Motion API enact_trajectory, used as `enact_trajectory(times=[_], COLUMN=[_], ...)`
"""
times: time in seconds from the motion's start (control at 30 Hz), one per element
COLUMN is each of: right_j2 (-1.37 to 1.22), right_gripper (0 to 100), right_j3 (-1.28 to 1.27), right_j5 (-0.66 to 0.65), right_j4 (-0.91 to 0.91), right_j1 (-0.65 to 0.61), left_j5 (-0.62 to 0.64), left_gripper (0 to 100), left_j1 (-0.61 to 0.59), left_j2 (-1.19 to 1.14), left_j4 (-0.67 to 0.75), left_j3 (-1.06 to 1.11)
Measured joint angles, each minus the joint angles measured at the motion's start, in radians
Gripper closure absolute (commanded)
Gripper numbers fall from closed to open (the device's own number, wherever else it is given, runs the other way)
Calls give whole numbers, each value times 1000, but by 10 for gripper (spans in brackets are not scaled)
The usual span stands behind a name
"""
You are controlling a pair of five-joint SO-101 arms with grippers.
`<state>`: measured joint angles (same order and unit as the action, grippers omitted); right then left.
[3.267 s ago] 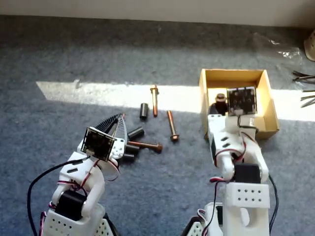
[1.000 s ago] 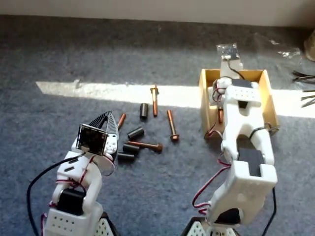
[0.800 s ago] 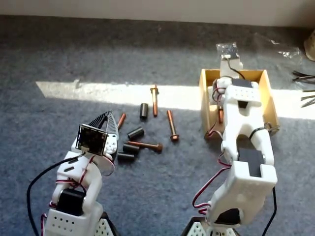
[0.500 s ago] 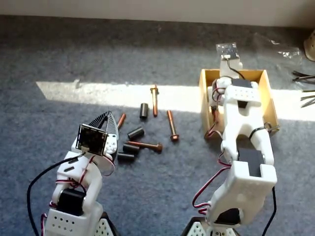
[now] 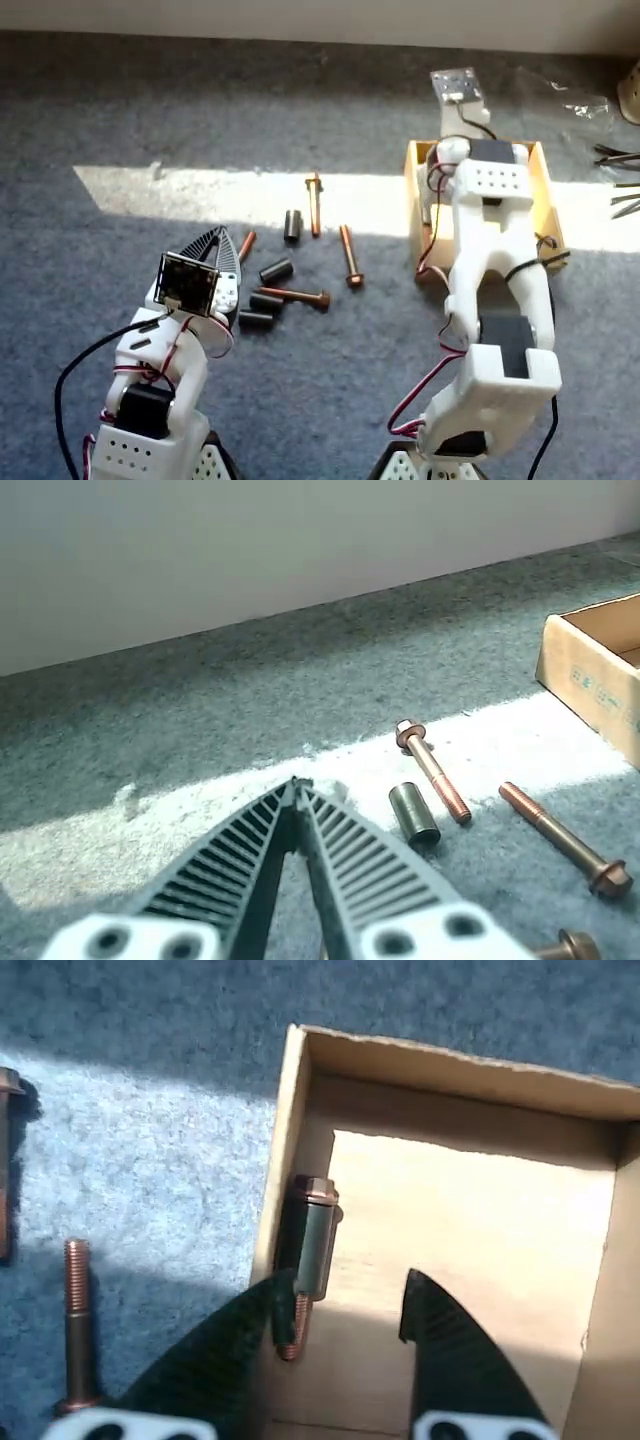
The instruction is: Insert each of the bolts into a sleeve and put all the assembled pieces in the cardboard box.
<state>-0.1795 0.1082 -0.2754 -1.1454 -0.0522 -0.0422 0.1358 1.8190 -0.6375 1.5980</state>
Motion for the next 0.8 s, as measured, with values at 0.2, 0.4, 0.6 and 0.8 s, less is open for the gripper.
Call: enact_trajectory(times=[0.2,0.4,0.6,0.8], right_j2=[61,98,146,176], right_gripper=[843,843,853,931], right_j3=[135,239,304,304], right_j5=[0,0,0,0], right_j4=[-124,-265,-356,-362], right_j1=[3,-28,-120,-209], left_j5=[0,0,0,0], left_gripper=[989,989,990,993], left_j1=[0,0,0,-55], left_j2=[0,0,0,0], left_j4=[0,0,0,0], left_j3=[0,0,0,0])
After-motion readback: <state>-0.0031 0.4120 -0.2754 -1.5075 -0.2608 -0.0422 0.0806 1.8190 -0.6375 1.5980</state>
